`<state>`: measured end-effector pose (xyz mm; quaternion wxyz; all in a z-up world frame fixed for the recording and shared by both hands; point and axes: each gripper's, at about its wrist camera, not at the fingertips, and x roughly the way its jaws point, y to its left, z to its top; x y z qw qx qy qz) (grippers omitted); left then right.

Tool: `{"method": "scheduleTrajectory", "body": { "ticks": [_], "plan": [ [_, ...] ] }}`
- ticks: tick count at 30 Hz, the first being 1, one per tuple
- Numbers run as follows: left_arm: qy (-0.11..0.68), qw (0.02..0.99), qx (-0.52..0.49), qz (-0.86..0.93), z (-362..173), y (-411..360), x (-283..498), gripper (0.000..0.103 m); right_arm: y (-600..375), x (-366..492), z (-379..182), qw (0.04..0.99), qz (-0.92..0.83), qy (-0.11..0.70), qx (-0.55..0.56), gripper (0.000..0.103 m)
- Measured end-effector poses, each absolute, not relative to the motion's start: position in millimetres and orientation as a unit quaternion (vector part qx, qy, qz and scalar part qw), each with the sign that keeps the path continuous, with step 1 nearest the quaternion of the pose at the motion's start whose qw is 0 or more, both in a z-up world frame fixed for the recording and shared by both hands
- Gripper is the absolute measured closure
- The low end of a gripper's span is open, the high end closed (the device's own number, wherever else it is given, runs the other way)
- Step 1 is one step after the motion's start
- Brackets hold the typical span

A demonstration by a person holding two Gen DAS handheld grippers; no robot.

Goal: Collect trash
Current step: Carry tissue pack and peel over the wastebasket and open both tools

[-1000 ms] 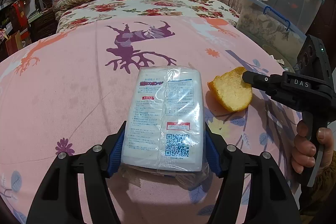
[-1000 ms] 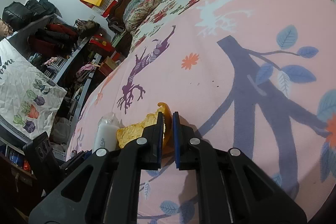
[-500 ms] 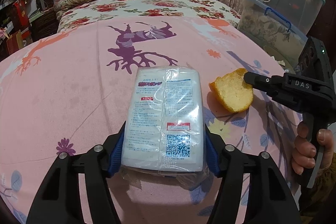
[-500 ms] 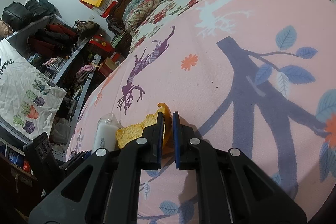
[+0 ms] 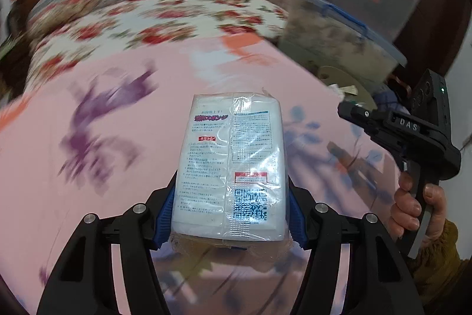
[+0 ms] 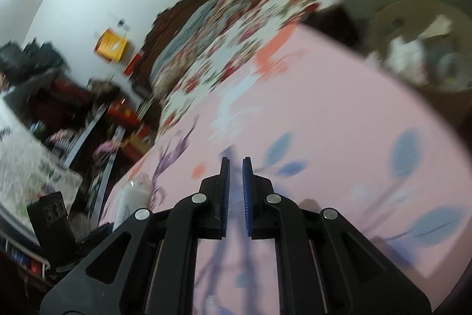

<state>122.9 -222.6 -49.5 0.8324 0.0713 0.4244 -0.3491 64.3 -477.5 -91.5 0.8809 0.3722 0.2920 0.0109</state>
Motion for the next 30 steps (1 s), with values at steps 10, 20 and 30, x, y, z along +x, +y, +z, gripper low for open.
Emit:
{"method": "scheduleTrajectory", "body": {
  "ticks": [10, 20, 30],
  "plan": [
    [0.409, 0.865, 0.043, -0.288, -13, -206, 160, 0.044, -428, 107, -98, 0.857, 0.157, 0.38, 0.31, 0.034],
    [0.424, 0.871, 0.035, -0.245, -14, -172, 158, 0.044, -349, 161, -130, 0.817, 0.229, 0.473, 0.236, 0.096],
    [0.43, 0.813, 0.086, -0.382, -14, -325, 164, 0.044, -551, 86, -78, 0.89, 0.028, 0.336, 0.306, 0.096]
  ]
}}
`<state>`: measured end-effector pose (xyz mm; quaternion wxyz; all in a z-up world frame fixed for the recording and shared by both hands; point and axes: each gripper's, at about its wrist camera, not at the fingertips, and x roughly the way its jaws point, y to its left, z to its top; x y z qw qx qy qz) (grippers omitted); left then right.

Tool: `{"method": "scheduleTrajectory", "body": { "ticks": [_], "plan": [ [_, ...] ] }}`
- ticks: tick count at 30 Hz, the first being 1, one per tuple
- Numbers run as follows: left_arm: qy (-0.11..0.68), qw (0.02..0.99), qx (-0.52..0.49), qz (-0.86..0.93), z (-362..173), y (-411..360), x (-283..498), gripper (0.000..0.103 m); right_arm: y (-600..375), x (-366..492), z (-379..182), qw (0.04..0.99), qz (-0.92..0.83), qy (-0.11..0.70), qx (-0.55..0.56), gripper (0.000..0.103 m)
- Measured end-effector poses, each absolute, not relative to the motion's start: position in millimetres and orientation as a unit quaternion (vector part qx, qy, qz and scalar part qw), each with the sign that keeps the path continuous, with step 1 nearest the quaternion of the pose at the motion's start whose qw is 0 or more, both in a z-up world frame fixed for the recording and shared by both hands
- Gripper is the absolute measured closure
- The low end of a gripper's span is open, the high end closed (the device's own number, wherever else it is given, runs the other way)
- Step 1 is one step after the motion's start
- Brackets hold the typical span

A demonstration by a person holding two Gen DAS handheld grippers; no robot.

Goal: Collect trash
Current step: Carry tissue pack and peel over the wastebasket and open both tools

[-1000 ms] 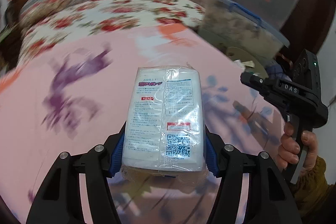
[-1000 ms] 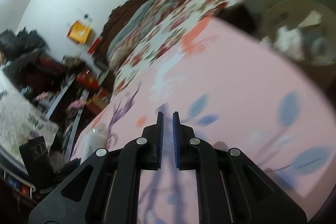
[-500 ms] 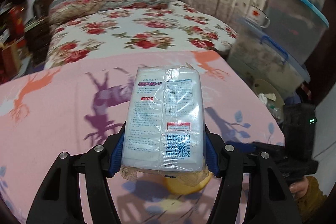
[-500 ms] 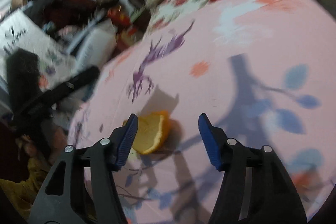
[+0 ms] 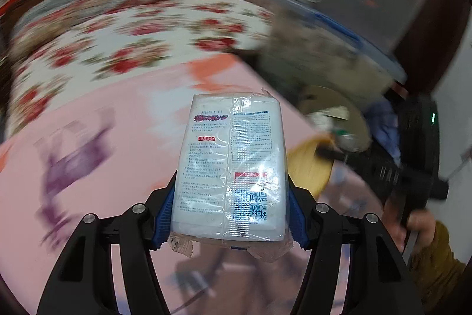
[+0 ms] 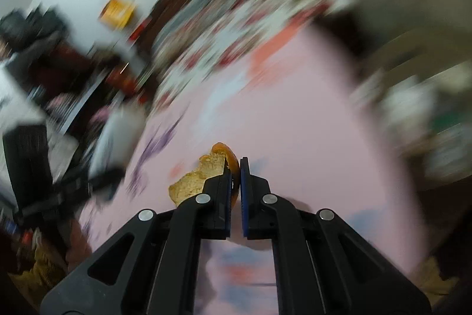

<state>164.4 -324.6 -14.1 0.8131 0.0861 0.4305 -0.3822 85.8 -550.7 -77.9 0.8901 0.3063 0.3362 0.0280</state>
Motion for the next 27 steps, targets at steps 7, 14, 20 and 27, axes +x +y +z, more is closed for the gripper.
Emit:
{"method": "scheduleTrajectory", "body": {
  "ticks": [7, 14, 20, 27],
  "plan": [
    [0.466, 0.737, 0.091, -0.481, -25, -484, 169, 0.044, -681, 29, -42, 0.908, -0.172, 0.276, 0.263, 0.096],
    [0.508, 0.702, 0.109, -0.487, -62, -607, 178, 0.023, -716, 38, -58, 0.895, -0.25, 0.322, 0.179, 0.093],
    [0.528, 0.708, 0.119, -0.454, -89, -617, 186, 0.019, -730, 53, -107, 0.874, -0.221, 0.371, 0.224, 0.089],
    [0.5, 0.73, 0.1, -0.456, -62, -565, 192, 0.016, -732, 52, -107, 0.885, -0.224, 0.316, 0.259, 0.017]
  ]
}}
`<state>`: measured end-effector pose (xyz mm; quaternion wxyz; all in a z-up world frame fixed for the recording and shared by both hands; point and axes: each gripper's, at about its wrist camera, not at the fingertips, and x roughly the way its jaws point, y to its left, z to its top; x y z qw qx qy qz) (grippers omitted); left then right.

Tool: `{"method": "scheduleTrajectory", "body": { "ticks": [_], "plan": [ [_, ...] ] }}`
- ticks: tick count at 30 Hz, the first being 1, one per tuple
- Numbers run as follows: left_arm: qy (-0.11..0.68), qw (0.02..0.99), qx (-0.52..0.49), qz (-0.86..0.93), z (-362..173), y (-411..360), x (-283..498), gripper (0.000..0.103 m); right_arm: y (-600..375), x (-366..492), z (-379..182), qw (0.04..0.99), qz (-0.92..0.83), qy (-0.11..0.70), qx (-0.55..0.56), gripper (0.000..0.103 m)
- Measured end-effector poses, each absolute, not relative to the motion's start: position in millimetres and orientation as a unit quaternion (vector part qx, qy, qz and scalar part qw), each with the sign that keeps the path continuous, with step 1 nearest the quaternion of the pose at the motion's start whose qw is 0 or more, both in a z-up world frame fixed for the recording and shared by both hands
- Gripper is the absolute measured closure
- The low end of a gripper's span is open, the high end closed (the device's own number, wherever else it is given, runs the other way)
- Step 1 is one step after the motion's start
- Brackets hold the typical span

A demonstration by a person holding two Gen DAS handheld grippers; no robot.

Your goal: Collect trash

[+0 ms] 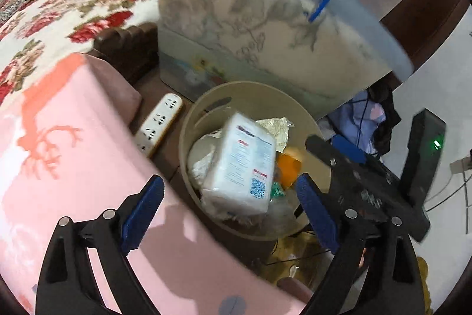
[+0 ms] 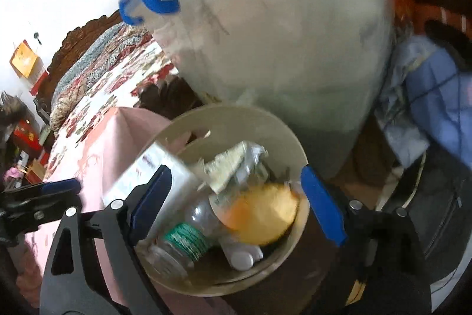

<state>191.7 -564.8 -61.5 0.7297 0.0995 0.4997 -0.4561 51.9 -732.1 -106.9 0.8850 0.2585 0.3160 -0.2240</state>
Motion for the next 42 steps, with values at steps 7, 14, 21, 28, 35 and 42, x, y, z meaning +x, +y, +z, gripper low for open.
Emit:
{"method": "scheduleTrajectory", "body": {
  "ticks": [7, 14, 21, 28, 35, 42],
  "plan": [
    [0.468, 0.741, 0.081, -0.476, -33, -498, 172, 0.016, -697, 58, -73, 0.899, -0.158, 0.307, 0.269, 0.051],
    [0.462, 0.74, 0.076, -0.482, -29, -440, 142, 0.016, -653, 123, -105, 0.871, -0.092, 0.419, 0.241, 0.063],
    [0.471, 0.746, 0.061, -0.467, -26, -377, 128, 0.016, -711, 137, -133, 0.823, -0.158, 0.424, 0.343, 0.047],
    [0.423, 0.789, 0.068, -0.44, -10, -321, 110, 0.016, -689, 81, -73, 0.863, -0.182, 0.34, 0.326, 0.046],
    [0.373, 0.837, 0.099, -0.388, 3, -284, 83, 0.009, -589, -7, -39, 0.889, -0.19, 0.272, 0.317, 0.023],
    [0.359, 0.868, 0.133, -0.316, -1, -251, 61, 0.009, -480, -66, -55, 0.886, -0.207, 0.254, 0.328, 0.005]
  ]
}}
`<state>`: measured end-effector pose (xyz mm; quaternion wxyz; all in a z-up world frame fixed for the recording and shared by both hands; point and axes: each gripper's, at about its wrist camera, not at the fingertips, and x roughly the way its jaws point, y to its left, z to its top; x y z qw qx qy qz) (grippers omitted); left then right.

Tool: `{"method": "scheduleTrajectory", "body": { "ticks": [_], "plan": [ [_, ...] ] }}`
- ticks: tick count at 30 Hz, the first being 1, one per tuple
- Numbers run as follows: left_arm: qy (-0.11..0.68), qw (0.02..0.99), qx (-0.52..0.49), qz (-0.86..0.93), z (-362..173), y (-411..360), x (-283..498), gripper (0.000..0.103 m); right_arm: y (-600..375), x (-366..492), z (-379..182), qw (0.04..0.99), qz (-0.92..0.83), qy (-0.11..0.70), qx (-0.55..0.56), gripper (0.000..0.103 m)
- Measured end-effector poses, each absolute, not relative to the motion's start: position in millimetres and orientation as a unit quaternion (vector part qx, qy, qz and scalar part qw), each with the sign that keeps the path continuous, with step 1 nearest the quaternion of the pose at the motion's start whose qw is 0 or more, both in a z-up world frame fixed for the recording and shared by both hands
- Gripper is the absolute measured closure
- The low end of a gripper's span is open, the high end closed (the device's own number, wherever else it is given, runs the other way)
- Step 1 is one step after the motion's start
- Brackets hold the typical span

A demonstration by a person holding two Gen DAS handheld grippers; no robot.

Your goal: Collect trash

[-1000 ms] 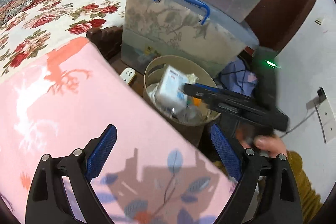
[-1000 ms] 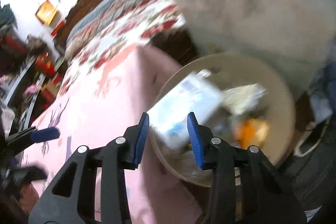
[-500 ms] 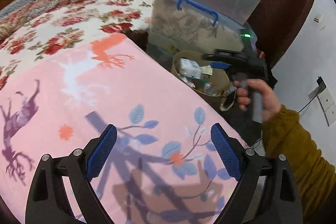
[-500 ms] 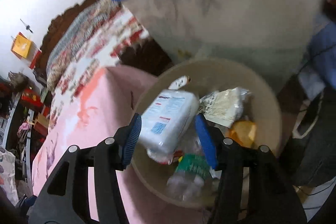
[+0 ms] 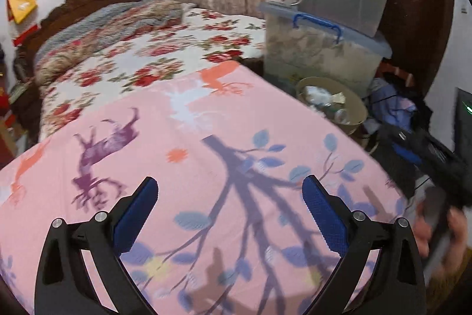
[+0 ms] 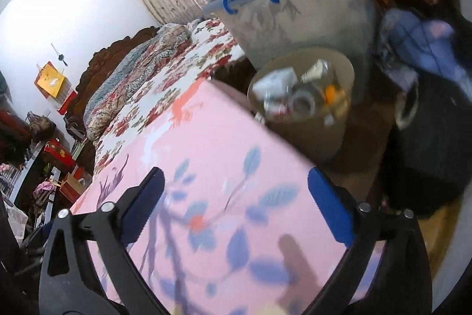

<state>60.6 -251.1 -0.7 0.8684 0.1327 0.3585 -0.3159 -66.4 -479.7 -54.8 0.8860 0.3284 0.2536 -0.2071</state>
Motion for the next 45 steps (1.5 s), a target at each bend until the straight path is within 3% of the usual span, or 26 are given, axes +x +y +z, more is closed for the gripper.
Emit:
{"method": "scheduleTrajectory", "body": {
  "ticks": [16, 29, 45],
  "plan": [
    [0.313, 0.911, 0.141, -0.228, 21, -189, 20, 0.009, -368, -106, -24, 0.903, -0.2, 0.227, 0.306, 0.004],
    [0.28, 0.924, 0.123, -0.23, 39, -177, -6, 0.009, -360, -123, -11, 0.904, -0.193, 0.206, 0.322, 0.004],
    [0.256, 0.928, 0.169, -0.213, 39, -193, -19, 0.009, -364, -129, -15, 0.898, -0.202, 0.195, 0.34, 0.004]
  ]
}}
